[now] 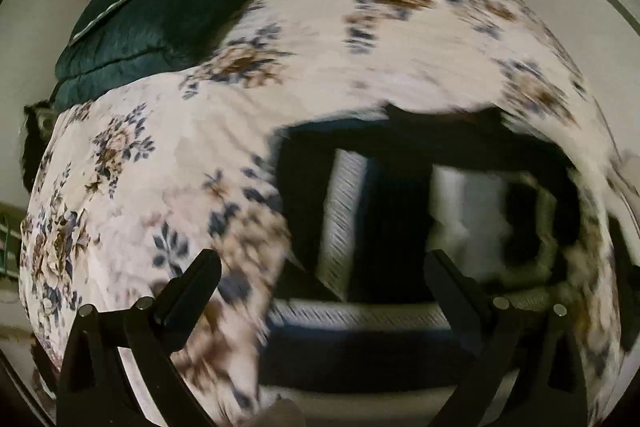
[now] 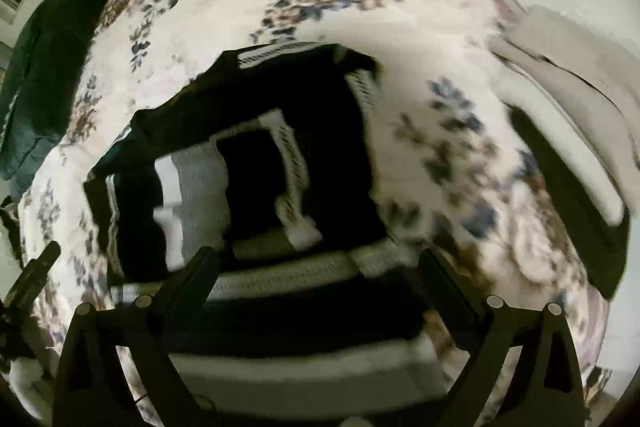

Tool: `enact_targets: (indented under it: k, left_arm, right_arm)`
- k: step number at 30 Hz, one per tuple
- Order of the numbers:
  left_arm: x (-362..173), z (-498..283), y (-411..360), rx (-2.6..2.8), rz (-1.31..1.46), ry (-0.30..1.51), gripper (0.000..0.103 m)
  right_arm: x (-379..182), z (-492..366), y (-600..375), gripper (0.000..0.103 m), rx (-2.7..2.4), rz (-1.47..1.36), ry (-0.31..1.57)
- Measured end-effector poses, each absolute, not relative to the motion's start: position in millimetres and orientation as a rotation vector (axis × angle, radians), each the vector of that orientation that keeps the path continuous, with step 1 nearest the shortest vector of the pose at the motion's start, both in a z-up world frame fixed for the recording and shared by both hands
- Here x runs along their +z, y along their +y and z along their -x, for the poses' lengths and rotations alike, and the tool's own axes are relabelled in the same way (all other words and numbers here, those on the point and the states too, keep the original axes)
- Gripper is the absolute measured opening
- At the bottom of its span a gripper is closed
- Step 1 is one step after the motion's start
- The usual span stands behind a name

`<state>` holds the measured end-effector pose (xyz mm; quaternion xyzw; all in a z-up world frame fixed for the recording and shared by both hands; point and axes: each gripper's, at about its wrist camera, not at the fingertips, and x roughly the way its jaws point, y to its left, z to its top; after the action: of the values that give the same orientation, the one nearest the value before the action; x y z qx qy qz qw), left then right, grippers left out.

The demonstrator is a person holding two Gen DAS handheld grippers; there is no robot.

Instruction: Fold small clothes

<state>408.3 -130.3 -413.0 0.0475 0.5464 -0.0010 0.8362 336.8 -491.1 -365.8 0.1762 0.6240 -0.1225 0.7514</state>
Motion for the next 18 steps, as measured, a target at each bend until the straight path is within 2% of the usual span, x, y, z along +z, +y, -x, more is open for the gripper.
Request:
enact_targets:
  k: [2, 4, 6, 8, 12, 16, 17, 18]
  left_arm:
    - [-409, -378, -162, -0.051, -0.134, 1.166, 0.103]
    - [-413, -347, -196, -0.099, -0.161, 1.198, 0.103]
    - [-429, -310, -239, -0.152, -0.165, 1.261, 0.103]
    - [-450, -280, -277, -0.197, -0.154, 1.350, 0.103]
    - [-507, -218, -358, -0.297, -0.108, 1.540, 0.101]
    - [-558, -180, -413, -0.330, -0.043, 1.670, 0.087]
    - [-573, -172, -424, -0.333, -0.033, 1.695, 0.076]
    - [-583, -166, -433, -0.330, -0.042, 1.714, 0.059]
  right_arm:
    - [-357, -302, -509, 0.101, -0.265, -0.405, 1.387]
    - [-353, -266, -531, 0.095, -0.253, -0.442, 1.414]
    - [-359, -236, -552, 0.066, -0.233, -0.456, 1.452]
    - [-369, -207, -576, 0.054, -0.228, -0.440, 1.504]
    - [-395, -158, -627, 0.054, -0.247, -0.470, 1.583]
    - [-419, -125, -665, 0.054, -0.256, -0.495, 1.633]
    - [-424, -121, -672, 0.054, -0.258, -0.492, 1.640]
    - [-430, -119, -678, 0.054, -0.259, -0.490, 1.646]
